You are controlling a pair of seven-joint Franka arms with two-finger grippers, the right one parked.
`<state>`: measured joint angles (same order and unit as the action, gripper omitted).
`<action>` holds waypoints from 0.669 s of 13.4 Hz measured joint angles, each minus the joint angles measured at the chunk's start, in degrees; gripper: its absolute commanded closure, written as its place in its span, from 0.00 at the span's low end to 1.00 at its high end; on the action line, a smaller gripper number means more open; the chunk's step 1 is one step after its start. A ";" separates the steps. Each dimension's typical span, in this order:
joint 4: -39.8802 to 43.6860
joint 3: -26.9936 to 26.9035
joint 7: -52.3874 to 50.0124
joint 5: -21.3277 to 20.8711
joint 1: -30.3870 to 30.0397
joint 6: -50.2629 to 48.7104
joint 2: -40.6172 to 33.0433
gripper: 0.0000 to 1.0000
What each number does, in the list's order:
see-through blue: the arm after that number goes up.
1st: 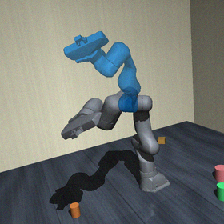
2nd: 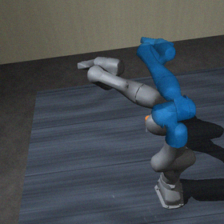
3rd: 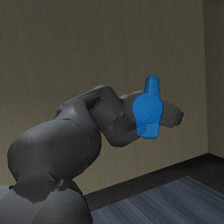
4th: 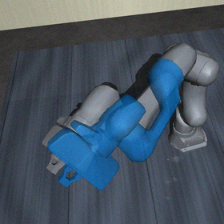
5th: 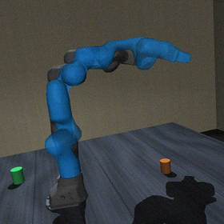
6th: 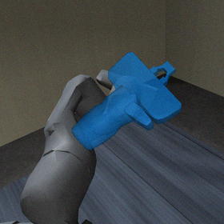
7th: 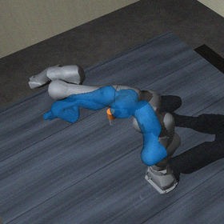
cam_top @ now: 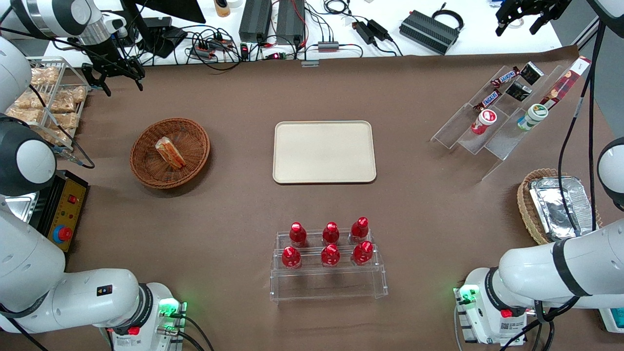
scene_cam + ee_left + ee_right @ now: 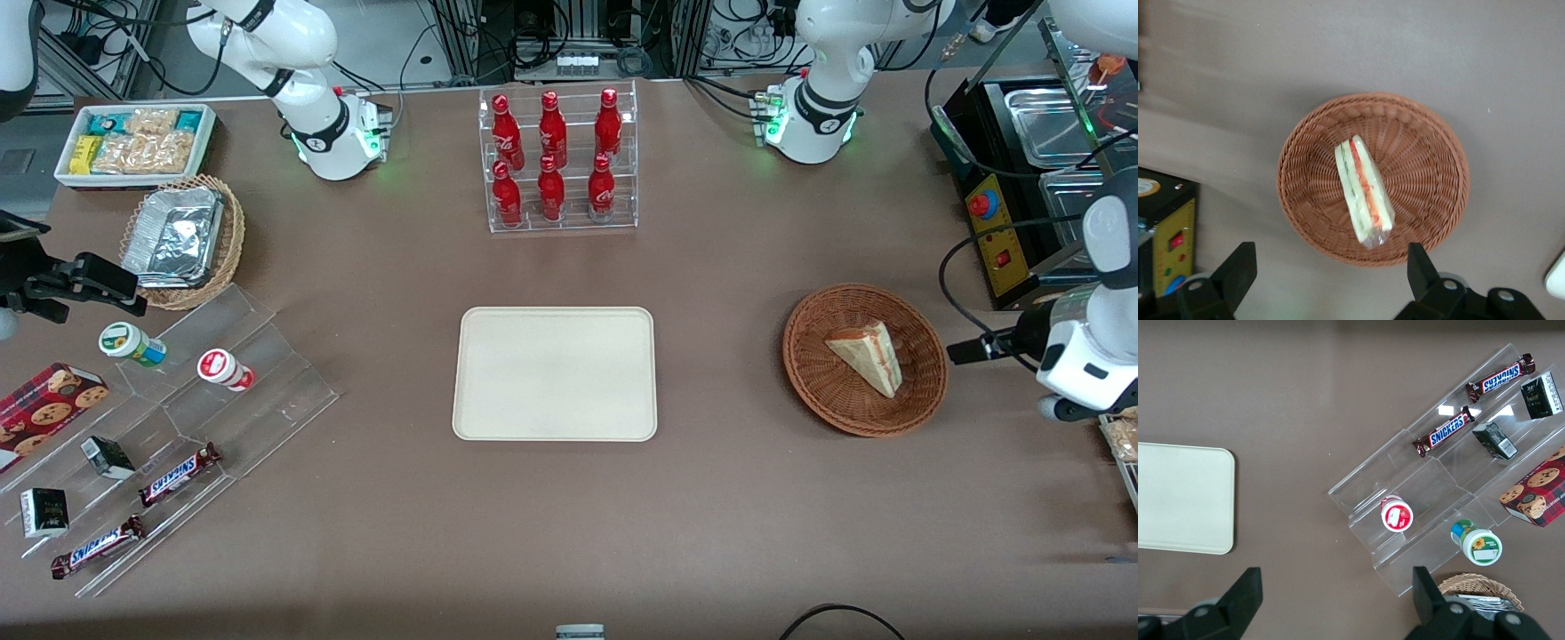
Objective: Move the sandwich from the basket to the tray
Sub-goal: 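Move the left gripper over the wicker basket and lower toward the sandwich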
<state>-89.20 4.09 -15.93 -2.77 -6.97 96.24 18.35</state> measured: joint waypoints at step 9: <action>-19.26 0.87 -29.78 -0.41 1.30 25.10 -0.34 0.00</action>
<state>-108.46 4.96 -45.71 -3.18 -5.67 121.34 18.01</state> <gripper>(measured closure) 0.000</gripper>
